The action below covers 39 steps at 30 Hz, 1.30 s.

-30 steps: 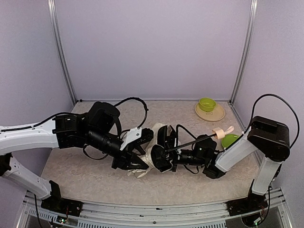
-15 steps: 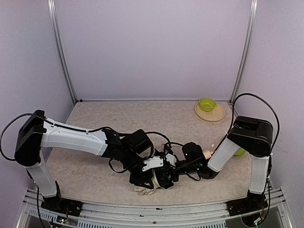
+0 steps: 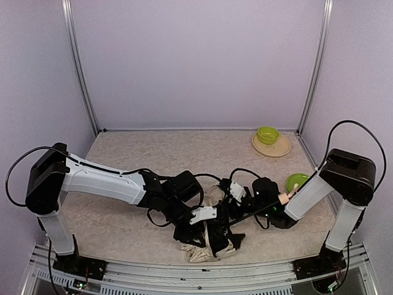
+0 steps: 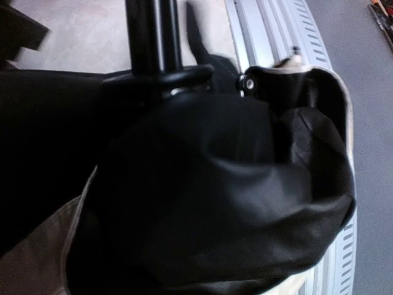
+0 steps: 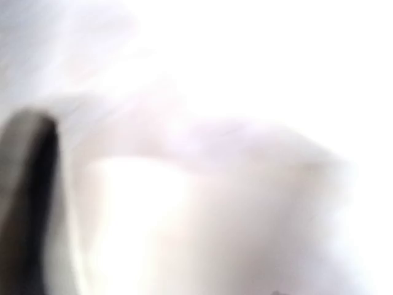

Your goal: Put away the umbrella

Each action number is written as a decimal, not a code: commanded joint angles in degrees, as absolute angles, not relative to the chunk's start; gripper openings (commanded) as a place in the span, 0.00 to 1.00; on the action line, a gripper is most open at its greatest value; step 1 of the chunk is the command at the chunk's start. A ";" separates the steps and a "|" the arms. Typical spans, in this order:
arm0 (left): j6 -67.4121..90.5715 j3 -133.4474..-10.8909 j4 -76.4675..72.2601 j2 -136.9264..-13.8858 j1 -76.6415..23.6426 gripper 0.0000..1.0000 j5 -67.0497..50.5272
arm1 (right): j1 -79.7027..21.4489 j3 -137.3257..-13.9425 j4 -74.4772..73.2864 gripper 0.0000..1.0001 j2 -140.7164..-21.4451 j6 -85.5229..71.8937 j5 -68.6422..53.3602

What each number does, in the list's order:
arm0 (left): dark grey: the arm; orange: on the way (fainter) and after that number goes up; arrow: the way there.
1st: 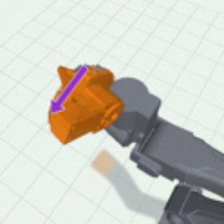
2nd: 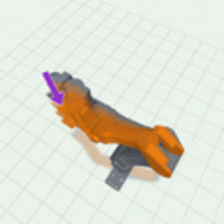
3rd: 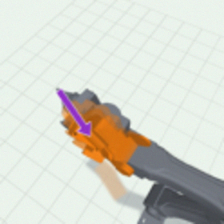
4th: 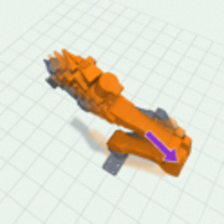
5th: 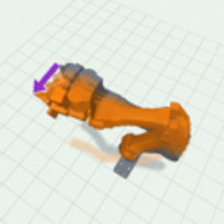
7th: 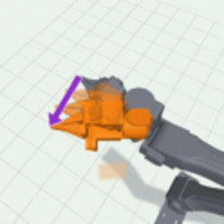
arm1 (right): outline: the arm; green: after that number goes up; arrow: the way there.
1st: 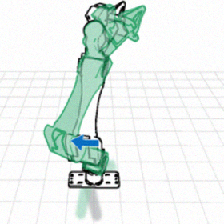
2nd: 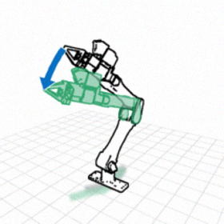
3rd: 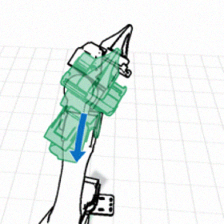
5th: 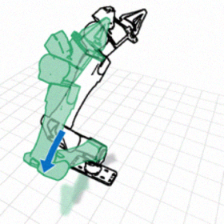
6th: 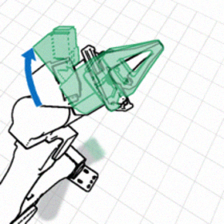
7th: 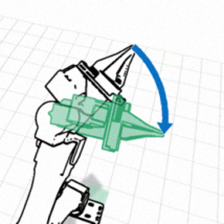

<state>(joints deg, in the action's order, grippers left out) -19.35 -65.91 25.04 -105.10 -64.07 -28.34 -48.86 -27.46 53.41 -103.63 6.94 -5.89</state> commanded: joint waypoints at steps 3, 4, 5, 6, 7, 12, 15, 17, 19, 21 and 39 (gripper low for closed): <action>-7.00 -56.53 20.96 -103.41 -59.06 0.00 -32.19 | -47.28 -32.48 42.60 0.50 -94.98 13.56 -6.78; -6.68 -55.76 18.94 -102.34 -58.80 0.00 -31.93 | -47.28 -34.43 37.12 0.50 -94.93 12.42 -7.42; -7.67 -55.50 18.45 -101.67 -59.21 0.00 -31.27 | -47.20 -36.09 33.46 0.49 -94.92 9.88 -5.63; -9.09 -56.00 19.60 -101.64 -60.29 0.00 -29.06 | -46.82 -35.91 32.49 0.49 -94.57 8.73 -4.31; -10.98 -57.00 21.90 -102.74 -61.63 0.00 -27.10 | -46.29 -34.65 33.05 0.50 -93.98 8.32 -3.91; -13.07 -61.07 30.27 -107.94 -65.64 0.00 -19.46 | -41.06 -32.05 30.59 0.52 -90.72 3.84 2.08; -8.15 -60.11 25.14 -105.12 -62.26 0.00 -20.84 | -38.95 -31.05 29.17 0.53 -87.68 2.93 3.52; -4.55 -59.37 21.44 -100.45 -58.84 0.00 -18.07 | -38.76 -30.81 28.78 0.53 -85.93 4.13 3.53; -2.86 -59.91 19.44 -95.09 -57.13 0.00 -13.58 | -38.76 -31.42 27.23 0.53 -84.97 5.44 2.00; -2.75 -61.81 19.37 -90.25 -56.39 0.00 -7.63 | -38.76 -32.22 25.10 0.53 -84.28 6.11 1.14; -13.33 -65.97 26.24 -82.87 -56.73 0.00 35.13 | -38.67 -32.73 13.76 0.52 -70.86 8.29 -7.43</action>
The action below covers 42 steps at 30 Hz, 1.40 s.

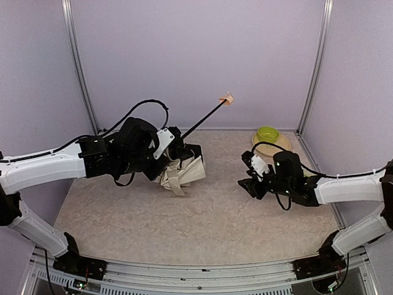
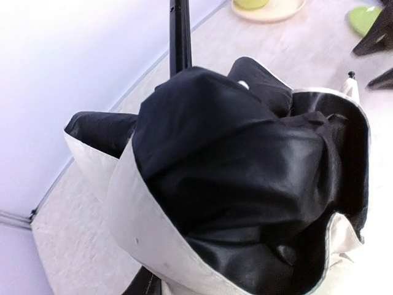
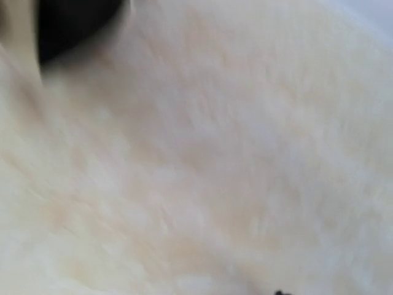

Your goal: Put away the umbrella

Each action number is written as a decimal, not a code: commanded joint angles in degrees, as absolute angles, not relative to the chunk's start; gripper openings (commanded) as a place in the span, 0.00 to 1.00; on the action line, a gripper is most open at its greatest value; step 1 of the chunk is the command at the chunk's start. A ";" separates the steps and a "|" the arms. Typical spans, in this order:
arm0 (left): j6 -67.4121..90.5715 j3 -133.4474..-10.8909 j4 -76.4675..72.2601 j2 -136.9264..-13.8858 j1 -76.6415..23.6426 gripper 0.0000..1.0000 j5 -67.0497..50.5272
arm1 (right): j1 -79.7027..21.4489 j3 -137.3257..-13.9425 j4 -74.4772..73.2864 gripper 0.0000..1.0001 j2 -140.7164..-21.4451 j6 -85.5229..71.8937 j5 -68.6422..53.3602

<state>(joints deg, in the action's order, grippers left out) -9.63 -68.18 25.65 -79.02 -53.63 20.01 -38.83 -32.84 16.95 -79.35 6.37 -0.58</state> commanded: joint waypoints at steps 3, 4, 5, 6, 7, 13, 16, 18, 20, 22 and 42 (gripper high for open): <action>-16.66 -64.77 24.80 -89.02 -62.31 0.00 46.45 | -39.73 -32.92 11.69 0.53 -64.34 9.77 -13.21; -17.41 -64.94 24.72 -91.45 -64.04 0.00 49.62 | -40.68 -32.84 11.93 0.53 -62.95 10.02 -12.37; -17.62 -65.33 25.03 -94.32 -65.68 0.00 52.08 | -41.78 -32.86 12.21 0.53 -61.77 10.44 -11.18; -17.67 -65.81 25.50 -96.96 -67.29 0.00 53.96 | -43.09 -33.01 12.49 0.53 -61.07 11.05 -10.16; -17.32 -66.14 26.20 -99.11 -68.83 0.00 54.83 | -44.32 -33.25 12.50 0.53 -60.59 11.94 -9.48; -18.63 -61.68 23.54 -101.52 -76.83 0.00 39.47 | -47.13 -35.22 10.23 0.57 -61.31 14.58 -17.68; -18.71 -59.45 22.52 -99.99 -76.98 0.00 28.64 | -47.16 -38.88 4.13 0.62 -64.31 15.07 -24.46; -19.15 -57.92 20.94 -98.21 -76.62 0.00 23.02 | -47.15 -41.97 -0.55 0.64 -67.07 14.43 -25.81; -19.09 -57.40 20.35 -96.91 -76.15 0.00 19.72 | -47.05 -43.86 -5.13 0.66 -69.94 14.00 -25.38; -19.12 -57.31 20.67 -96.34 -76.02 0.00 19.03 | -46.98 -45.59 -10.60 0.66 -72.91 14.34 -27.13; -17.50 -57.03 21.82 -94.28 -73.15 0.14 18.81 | -49.35 -52.84 -13.84 0.17 -101.97 10.67 -22.65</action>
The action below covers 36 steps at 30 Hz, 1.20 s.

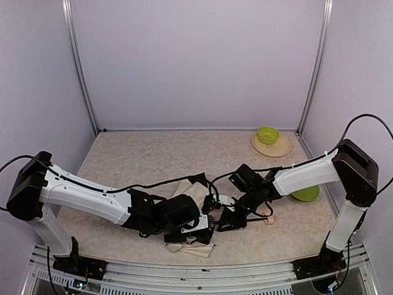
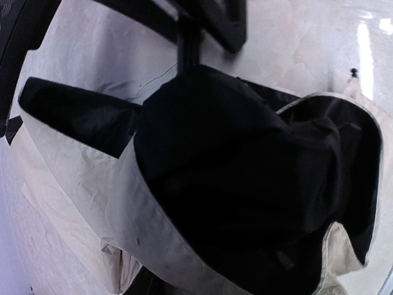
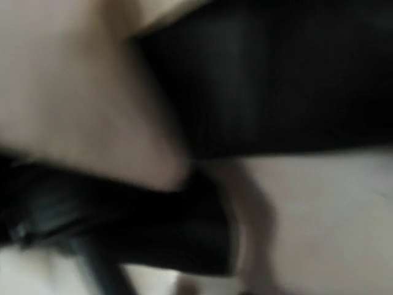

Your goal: Put away the umbrella

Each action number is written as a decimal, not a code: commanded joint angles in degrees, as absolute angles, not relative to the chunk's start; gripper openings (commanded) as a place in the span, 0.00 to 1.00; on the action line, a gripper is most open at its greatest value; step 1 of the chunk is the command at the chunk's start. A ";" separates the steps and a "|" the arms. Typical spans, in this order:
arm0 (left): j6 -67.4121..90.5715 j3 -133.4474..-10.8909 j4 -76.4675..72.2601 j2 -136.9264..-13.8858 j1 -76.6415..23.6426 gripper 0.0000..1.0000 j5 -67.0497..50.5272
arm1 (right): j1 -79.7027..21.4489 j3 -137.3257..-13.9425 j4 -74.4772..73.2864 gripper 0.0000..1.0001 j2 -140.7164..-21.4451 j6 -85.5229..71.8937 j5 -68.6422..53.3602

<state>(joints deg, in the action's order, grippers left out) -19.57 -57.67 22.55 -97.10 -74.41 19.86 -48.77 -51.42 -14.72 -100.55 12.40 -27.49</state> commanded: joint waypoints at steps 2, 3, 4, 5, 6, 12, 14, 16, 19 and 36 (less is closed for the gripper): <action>-16.58 -56.91 20.46 -92.18 -72.54 0.28 18.26 | -49.39 -52.66 -13.60 0.00 -101.93 10.63 -21.74; -16.08 -56.74 19.42 -90.59 -72.28 0.37 17.70 | -49.44 -52.60 -13.44 0.00 -101.69 10.74 -21.53; -15.69 -56.51 17.87 -88.72 -72.03 0.47 16.57 | -49.47 -52.52 -13.32 0.00 -101.27 10.82 -21.62; -15.29 -56.04 16.58 -86.35 -71.82 0.54 15.17 | -49.40 -52.30 -12.78 0.00 -100.43 10.92 -21.81; -15.13 -55.56 15.21 -83.90 -71.67 0.65 13.35 | -49.40 -52.03 -12.02 0.00 -99.02 11.10 -21.64; -12.37 -53.30 9.48 -65.87 -70.25 0.83 4.15 | -48.56 -46.69 -1.38 0.00 -81.45 9.96 -19.75; -11.38 -52.81 8.22 -61.00 -69.24 0.83 3.25 | -48.33 -44.04 5.46 0.00 -73.38 10.25 -21.29; -10.23 -52.49 7.59 -56.87 -67.93 0.81 3.03 | -46.52 -41.21 12.94 0.00 -66.25 8.99 -24.52; -9.39 -51.85 7.97 -54.79 -64.80 0.72 -0.73 | -43.02 -40.42 16.63 0.00 -60.51 6.81 -27.68; -6.69 -50.18 -2.63 -57.65 -70.04 0.46 -17.39 | -42.71 -56.26 -5.14 0.00 -62.00 16.25 -13.63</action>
